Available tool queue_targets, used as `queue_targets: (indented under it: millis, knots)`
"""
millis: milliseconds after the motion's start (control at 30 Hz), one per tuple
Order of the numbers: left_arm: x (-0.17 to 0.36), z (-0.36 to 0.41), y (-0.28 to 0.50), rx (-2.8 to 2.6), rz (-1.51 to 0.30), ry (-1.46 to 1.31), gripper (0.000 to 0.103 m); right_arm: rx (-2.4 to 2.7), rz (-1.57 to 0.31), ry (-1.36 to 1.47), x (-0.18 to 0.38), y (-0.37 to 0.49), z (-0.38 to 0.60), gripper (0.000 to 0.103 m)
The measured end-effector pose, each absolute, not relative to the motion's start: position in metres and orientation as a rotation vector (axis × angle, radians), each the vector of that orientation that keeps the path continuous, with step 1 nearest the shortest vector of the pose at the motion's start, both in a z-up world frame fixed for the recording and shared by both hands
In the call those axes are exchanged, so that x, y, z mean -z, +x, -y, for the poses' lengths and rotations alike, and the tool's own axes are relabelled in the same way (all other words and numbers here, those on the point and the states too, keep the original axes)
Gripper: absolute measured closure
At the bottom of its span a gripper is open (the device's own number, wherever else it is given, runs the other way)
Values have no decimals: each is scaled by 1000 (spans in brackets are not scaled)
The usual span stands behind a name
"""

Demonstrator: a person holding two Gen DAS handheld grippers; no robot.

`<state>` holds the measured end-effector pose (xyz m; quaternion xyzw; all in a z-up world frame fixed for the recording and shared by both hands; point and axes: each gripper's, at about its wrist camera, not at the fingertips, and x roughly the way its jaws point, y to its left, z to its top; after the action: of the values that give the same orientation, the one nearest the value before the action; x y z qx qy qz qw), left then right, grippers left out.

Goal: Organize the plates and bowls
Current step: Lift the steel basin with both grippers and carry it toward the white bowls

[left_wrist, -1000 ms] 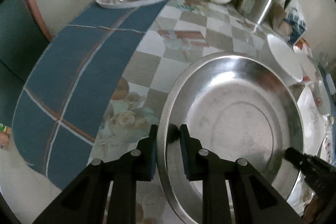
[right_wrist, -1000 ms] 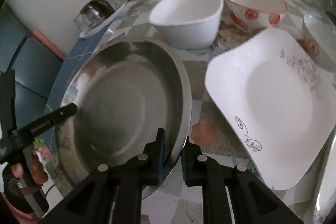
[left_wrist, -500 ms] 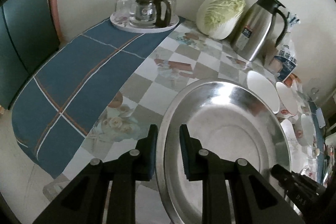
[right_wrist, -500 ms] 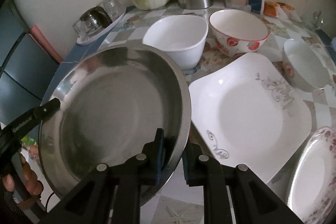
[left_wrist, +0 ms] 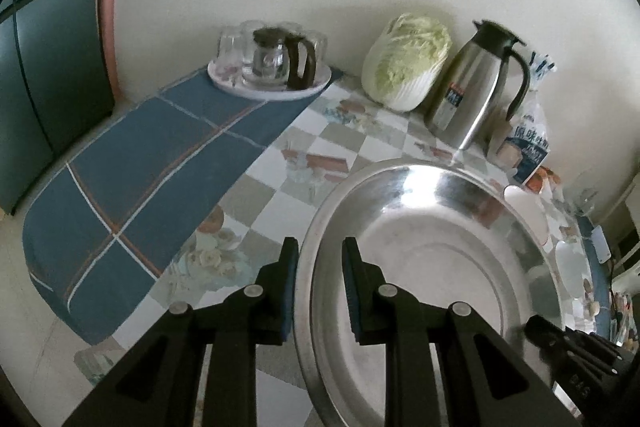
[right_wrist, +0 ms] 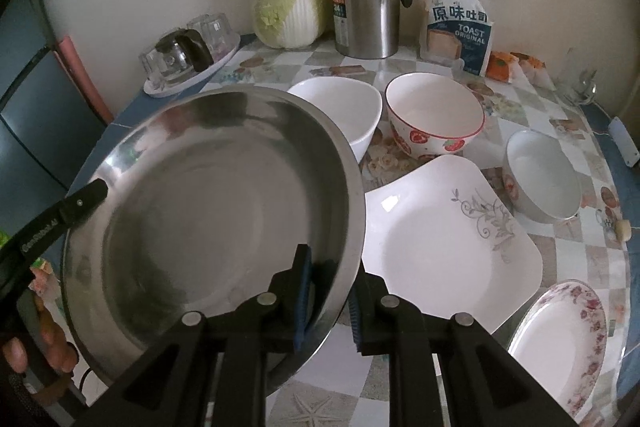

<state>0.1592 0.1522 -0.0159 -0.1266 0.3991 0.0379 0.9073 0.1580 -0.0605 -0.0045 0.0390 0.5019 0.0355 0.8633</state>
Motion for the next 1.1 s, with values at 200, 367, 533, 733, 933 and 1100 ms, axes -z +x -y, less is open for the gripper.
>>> queue_targets:
  millis: [200,367,533,733,933,1100]
  knots:
    - [-5,-148,148,-66,-758,-247,82,-94,-1017,96,0,151,62,82]
    - [-26,-121,140,-31,-705,-164,82,-105,-984,176,-1,140,84,82]
    - [-41,-89,139,-18,-678,-72,79,-83,-938,212,-11,128,109,81]
    - [-59,-49,138,25,-650,12,79,-50,-876,245,-30,121,145,81]
    - [-66,-4,136,68,-640,96,78,-3,-822,266,-43,111,187,81]
    - [-61,25,141,96,-665,132,78,30,-804,296,-43,106,215,81]
